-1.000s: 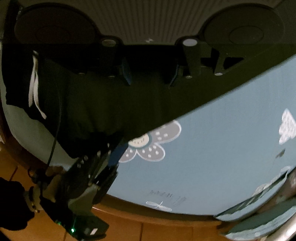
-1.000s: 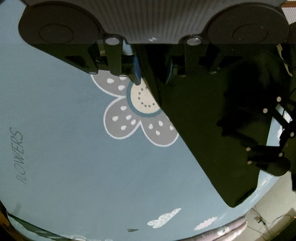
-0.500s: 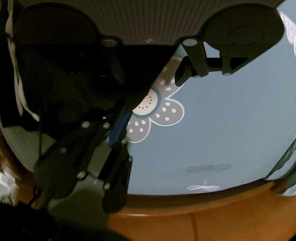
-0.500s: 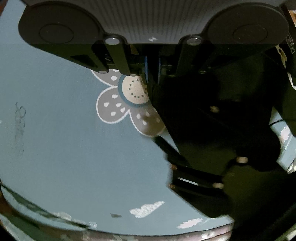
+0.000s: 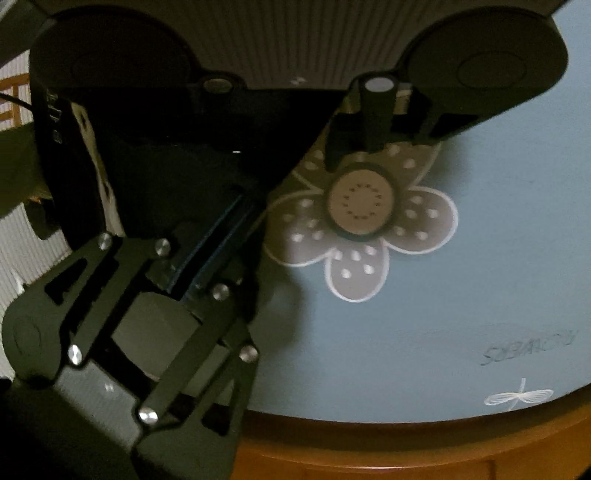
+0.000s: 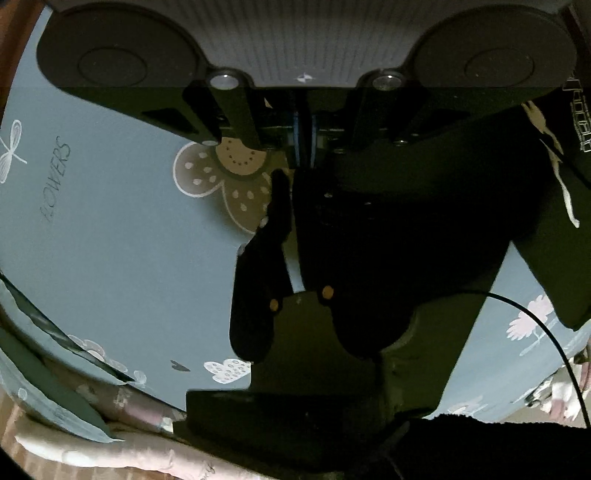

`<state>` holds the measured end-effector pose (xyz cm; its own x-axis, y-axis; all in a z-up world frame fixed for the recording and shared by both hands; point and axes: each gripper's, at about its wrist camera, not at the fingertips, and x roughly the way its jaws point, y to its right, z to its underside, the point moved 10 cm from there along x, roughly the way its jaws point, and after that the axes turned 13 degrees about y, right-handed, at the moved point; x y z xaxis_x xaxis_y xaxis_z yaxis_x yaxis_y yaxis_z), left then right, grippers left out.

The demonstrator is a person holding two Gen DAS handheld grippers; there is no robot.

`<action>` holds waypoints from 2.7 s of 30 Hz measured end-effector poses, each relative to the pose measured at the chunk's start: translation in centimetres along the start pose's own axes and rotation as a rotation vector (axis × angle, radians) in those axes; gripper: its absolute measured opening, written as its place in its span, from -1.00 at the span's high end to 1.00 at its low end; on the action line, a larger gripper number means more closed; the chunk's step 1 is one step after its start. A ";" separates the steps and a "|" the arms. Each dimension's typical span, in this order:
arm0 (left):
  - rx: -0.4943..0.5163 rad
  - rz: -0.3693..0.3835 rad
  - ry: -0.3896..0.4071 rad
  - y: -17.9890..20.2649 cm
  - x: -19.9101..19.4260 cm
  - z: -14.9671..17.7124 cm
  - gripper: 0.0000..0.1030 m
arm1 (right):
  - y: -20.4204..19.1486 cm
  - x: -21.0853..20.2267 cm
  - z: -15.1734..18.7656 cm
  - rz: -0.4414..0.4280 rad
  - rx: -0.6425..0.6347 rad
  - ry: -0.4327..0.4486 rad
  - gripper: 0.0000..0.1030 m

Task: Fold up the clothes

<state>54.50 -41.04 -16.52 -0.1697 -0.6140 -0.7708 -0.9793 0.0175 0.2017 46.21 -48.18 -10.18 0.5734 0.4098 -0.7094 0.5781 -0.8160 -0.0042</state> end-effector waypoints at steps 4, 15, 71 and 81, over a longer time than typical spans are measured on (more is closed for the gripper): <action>0.018 -0.035 0.043 0.6 -0.3 -0.4 0.80 | 1.0 -0.3 0.0 0.044 -0.033 -0.003 0.46; 0.101 -0.058 0.059 2.6 -1.5 -0.8 0.77 | 1.0 3.2 3.0 -0.063 -0.023 -0.136 0.71; 0.071 -0.391 -0.119 15.0 -15.1 8.9 0.96 | -11.5 -7.8 0.3 0.049 -0.172 -0.114 0.87; 0.174 -0.157 -0.171 25.2 -11.6 10.7 0.97 | -18.7 -9.1 4.3 0.009 -0.244 -0.207 0.87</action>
<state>30.57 -25.01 -8.92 -0.0161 -0.4781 -0.8781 -0.9968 0.0769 -0.0236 27.69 -38.39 -6.69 0.4631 0.2904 -0.8374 0.7097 -0.6874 0.1541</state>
